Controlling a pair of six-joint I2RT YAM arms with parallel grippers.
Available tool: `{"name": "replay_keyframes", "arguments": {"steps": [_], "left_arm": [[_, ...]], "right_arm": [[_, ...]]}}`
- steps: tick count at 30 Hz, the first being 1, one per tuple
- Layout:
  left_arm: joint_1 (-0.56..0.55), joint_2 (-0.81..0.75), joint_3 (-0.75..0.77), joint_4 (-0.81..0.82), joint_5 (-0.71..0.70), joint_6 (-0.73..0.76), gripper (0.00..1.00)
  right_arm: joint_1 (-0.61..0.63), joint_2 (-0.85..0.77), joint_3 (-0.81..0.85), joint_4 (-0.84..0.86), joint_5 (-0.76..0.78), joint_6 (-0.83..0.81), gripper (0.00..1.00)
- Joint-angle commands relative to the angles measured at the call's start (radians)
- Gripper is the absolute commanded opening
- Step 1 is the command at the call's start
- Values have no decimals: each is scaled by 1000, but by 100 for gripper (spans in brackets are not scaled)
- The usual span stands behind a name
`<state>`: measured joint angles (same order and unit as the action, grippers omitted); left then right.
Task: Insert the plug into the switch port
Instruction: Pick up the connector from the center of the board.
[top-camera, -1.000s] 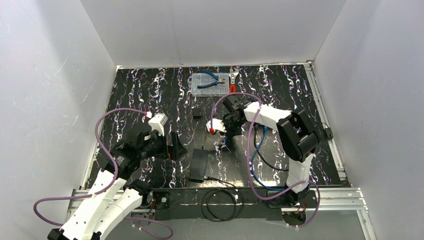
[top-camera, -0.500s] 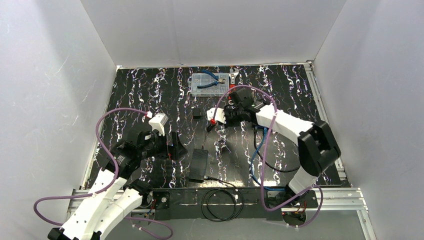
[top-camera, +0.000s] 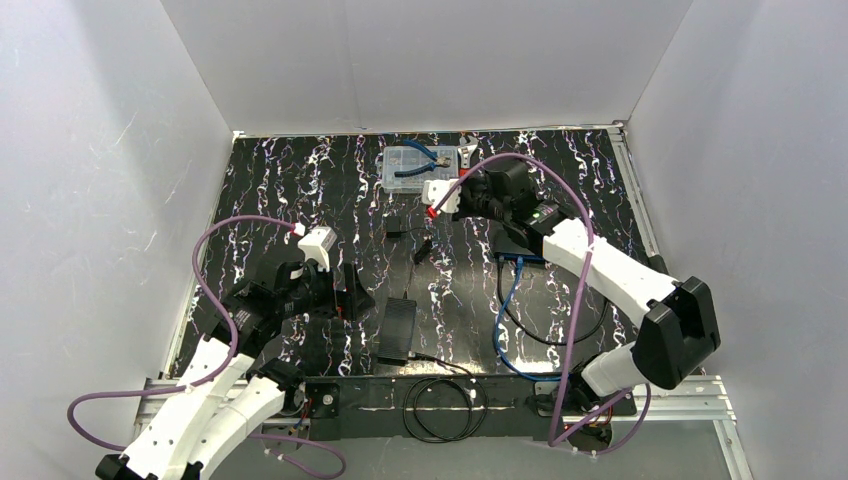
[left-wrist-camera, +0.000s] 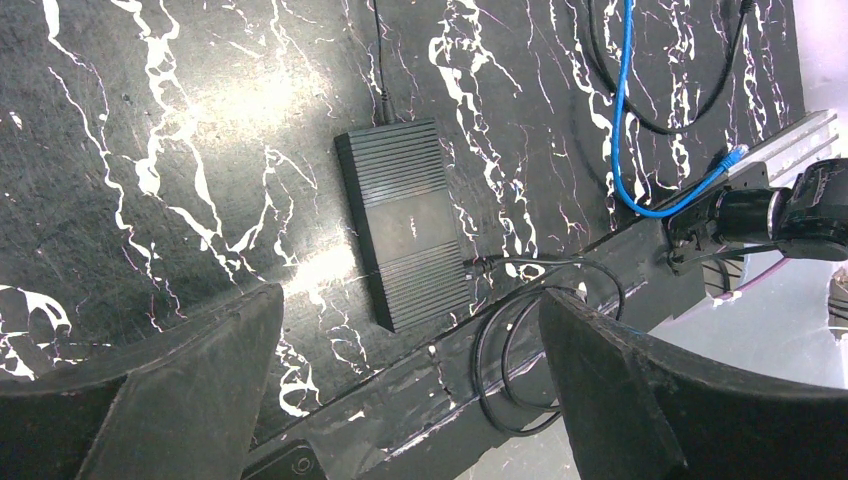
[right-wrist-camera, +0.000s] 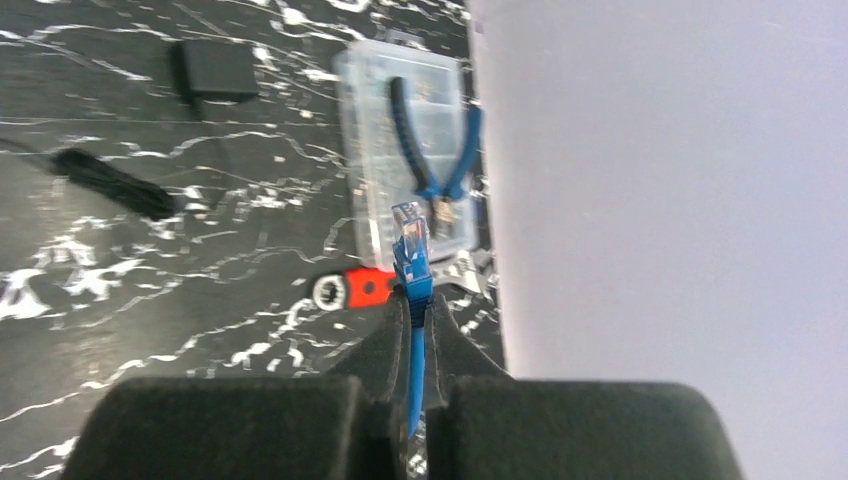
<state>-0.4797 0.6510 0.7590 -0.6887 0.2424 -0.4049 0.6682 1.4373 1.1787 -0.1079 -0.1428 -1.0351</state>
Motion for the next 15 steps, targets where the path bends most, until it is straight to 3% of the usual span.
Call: {"name": "replay_keyframes", "arguments": {"steps": [1, 15], "left_arm": [[6, 2, -15, -1, -13, -1, 100], [6, 7, -15, -1, -20, -5, 100]], "right_arm": [[1, -50, 86, 154, 146, -56, 1], [-19, -86, 307, 275, 247, -190, 1]]}}
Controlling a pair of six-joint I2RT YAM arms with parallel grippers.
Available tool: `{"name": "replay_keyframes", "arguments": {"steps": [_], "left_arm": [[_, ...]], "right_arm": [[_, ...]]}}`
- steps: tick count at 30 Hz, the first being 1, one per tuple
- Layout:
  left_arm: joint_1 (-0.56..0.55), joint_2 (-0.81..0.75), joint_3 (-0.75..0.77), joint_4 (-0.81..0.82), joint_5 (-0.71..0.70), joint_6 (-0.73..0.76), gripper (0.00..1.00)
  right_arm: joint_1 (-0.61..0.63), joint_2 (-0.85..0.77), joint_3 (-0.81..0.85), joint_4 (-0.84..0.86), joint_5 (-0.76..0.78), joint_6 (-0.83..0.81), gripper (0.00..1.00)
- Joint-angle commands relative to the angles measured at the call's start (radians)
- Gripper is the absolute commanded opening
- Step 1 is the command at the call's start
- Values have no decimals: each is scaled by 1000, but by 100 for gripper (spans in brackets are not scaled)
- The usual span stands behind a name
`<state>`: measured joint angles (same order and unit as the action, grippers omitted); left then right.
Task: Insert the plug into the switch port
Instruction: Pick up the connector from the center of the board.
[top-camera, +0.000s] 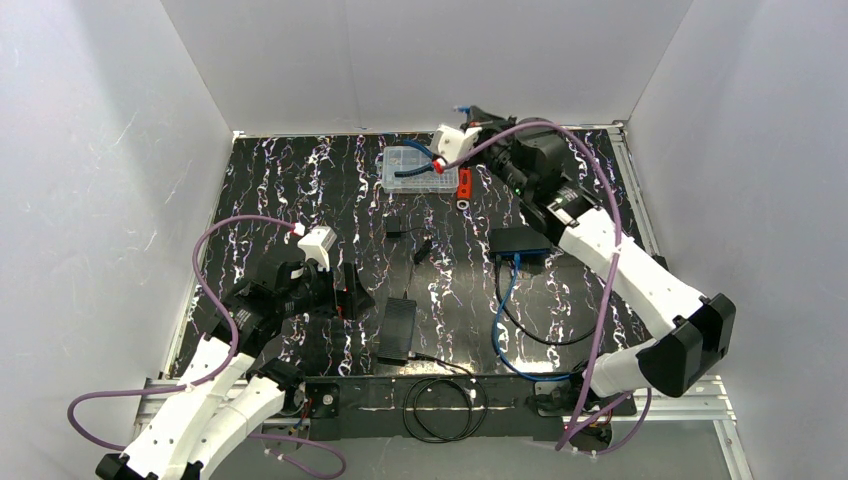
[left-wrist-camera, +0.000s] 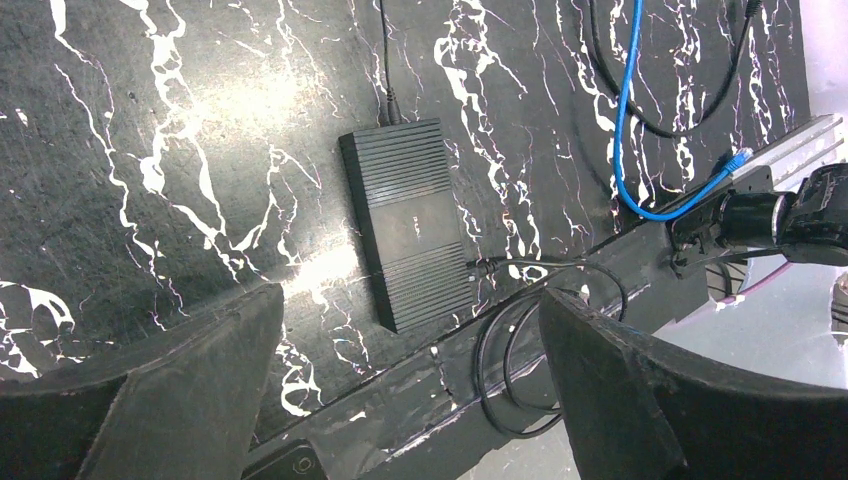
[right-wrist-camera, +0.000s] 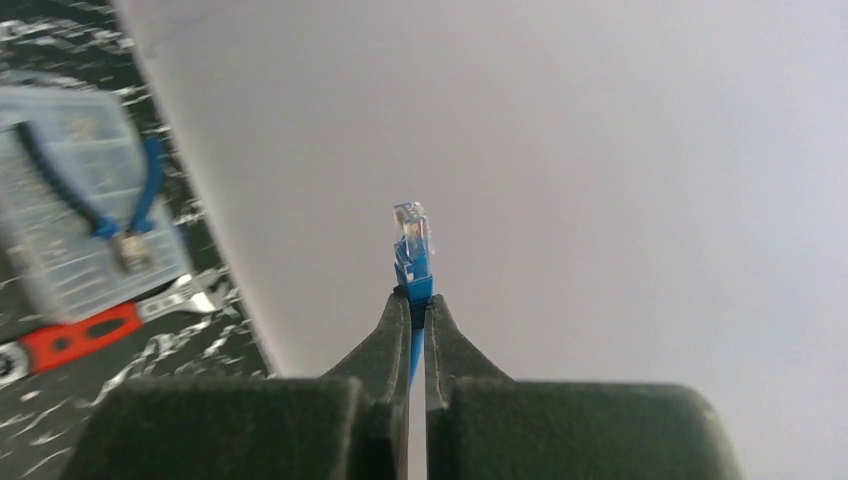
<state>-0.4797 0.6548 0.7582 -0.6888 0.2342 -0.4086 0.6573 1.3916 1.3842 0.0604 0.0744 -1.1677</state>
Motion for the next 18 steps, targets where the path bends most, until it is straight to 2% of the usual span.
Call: {"name": "replay_keyframes", "arguments": {"steps": [1, 11, 15, 18], "left_arm": [[6, 3, -15, 0, -12, -1, 100], [5, 16, -14, 1, -7, -1, 100], [6, 24, -15, 3, 3, 1, 100], [6, 24, -15, 3, 1, 1, 100]], "right_arm": [[-8, -42, 114, 99, 27, -59, 1], [-15, -75, -11, 195, 39, -45, 1], [-29, -30, -20, 255, 146, -120, 1], [-34, -48, -33, 227, 93, -75, 1]]}}
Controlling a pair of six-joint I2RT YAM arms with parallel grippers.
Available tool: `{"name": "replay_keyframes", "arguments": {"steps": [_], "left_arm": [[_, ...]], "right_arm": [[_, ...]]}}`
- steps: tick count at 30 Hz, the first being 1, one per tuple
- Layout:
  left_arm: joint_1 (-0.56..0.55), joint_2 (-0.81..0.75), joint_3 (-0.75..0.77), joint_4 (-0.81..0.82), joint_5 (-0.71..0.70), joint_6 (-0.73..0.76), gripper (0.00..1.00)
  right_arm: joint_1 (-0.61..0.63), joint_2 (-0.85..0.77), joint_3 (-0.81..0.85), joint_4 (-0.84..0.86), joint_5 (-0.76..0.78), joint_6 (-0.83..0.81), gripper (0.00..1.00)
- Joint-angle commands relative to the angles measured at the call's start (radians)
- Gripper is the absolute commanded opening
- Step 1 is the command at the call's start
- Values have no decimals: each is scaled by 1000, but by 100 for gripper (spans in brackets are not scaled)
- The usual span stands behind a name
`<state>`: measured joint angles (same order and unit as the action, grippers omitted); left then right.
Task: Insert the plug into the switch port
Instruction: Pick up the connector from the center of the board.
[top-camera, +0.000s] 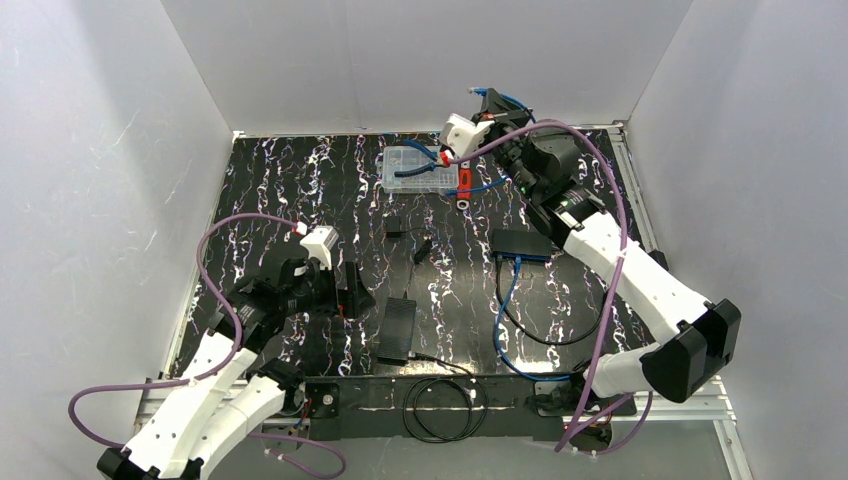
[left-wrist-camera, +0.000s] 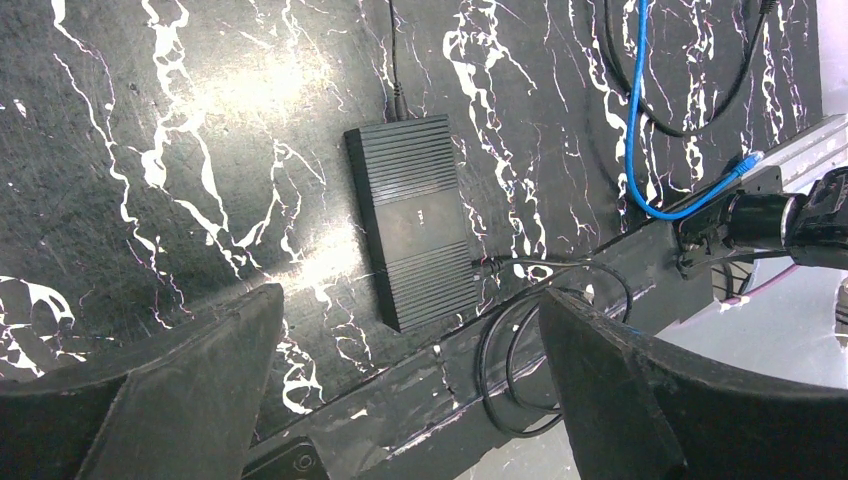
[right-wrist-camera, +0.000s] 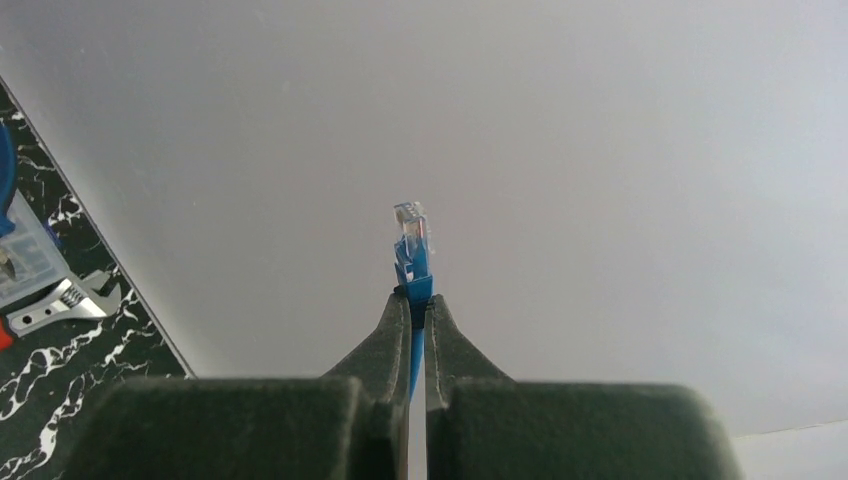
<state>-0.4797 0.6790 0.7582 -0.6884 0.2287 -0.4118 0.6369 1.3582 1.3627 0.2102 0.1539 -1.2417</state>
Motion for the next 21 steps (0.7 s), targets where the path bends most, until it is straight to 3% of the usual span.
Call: {"name": "replay_keyframes", "arguments": {"steps": [1, 10, 16, 21], "left_arm": [[6, -1, -15, 3, 5, 4, 99], [6, 15, -2, -2, -2, 8, 99], [6, 14, 7, 4, -4, -15, 99], [6, 28, 47, 18, 59, -65, 99]], "right_arm": [[-14, -24, -17, 66, -7, 16, 1], [-10, -180, -175, -38, -257, 140, 1], [32, -310, -352, -60, -326, 223, 1], [164, -423, -566, 49, -286, 153, 1]]}}
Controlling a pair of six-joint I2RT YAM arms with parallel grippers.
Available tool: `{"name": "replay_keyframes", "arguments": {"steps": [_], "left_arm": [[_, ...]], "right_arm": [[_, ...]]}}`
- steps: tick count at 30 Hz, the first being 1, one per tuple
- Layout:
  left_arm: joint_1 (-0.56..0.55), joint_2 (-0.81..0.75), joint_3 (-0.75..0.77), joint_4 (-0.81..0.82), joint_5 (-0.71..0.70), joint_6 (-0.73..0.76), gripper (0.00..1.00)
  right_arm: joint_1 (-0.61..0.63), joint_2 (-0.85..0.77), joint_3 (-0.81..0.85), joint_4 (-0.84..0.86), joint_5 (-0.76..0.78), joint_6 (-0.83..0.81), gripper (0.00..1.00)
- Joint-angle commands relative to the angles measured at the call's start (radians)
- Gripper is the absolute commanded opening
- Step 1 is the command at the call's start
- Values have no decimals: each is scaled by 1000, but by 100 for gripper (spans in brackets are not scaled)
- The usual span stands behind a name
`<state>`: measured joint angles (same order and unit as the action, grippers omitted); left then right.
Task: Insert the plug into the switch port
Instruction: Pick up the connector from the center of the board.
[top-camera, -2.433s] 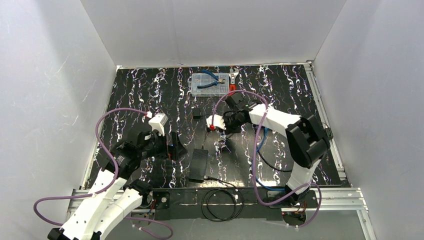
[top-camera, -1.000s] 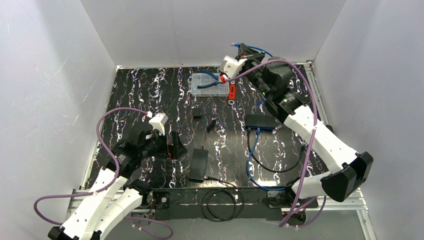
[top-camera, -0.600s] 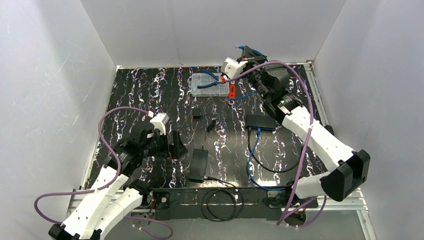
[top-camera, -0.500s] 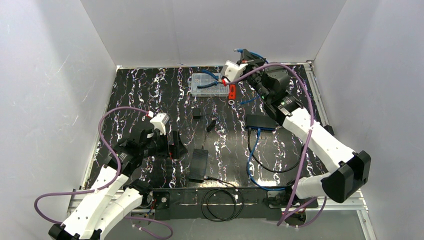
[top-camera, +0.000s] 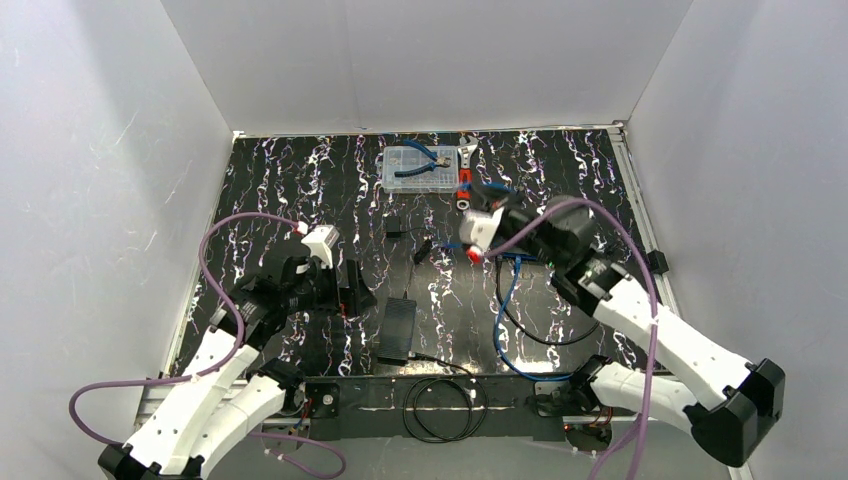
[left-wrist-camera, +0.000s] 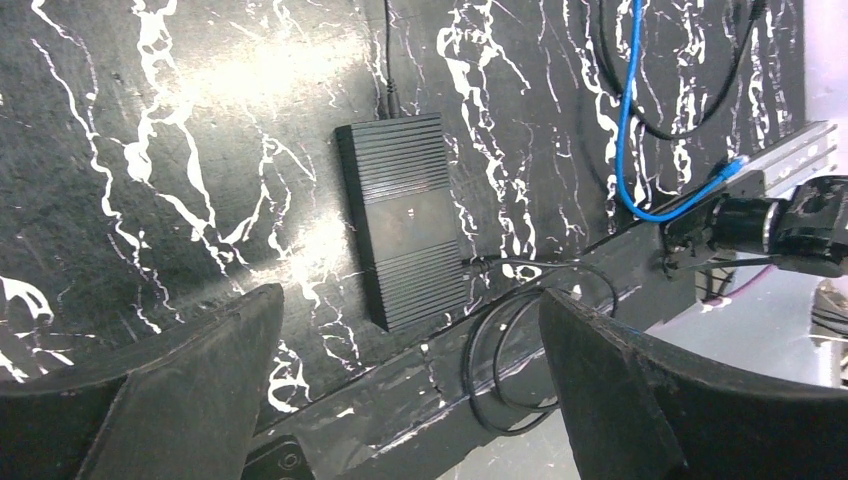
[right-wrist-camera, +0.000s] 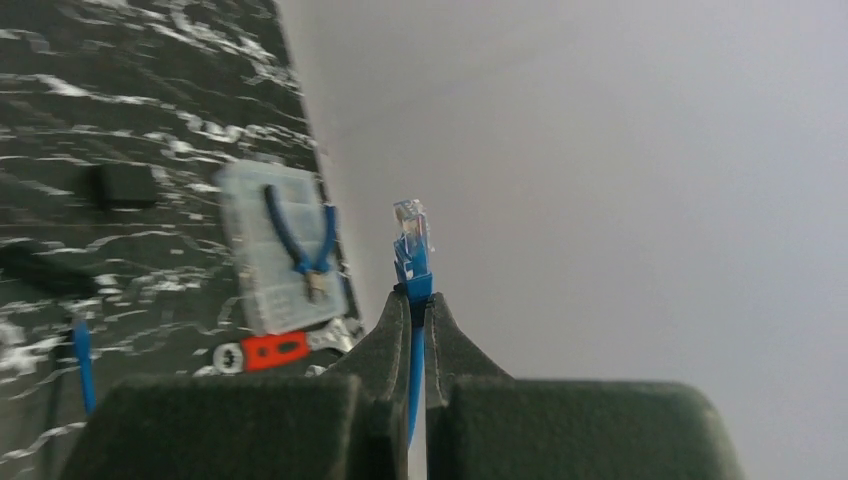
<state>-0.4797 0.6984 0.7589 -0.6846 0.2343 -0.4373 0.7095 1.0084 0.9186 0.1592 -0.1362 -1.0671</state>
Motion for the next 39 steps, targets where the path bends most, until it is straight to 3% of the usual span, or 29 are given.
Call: {"name": "replay_keyframes", "arguments": {"steps": [1, 9, 18, 28, 39], "left_arm": [[5, 7, 56, 17, 69, -50, 99], [6, -10, 109, 42, 182, -144, 100], [6, -49, 84, 151, 306, -305, 99], [6, -73, 70, 220, 398, -491, 100], [6, -91, -5, 329, 479, -670, 100]], "right_arm": [[114, -92, -147, 99, 12, -16, 1], [256, -240, -319, 147, 31, 54, 1], [405, -257, -439, 311, 129, 62, 1], [554, -168, -519, 531, 254, -164, 1], [672, 48, -499, 822, 377, -427, 1]]}}
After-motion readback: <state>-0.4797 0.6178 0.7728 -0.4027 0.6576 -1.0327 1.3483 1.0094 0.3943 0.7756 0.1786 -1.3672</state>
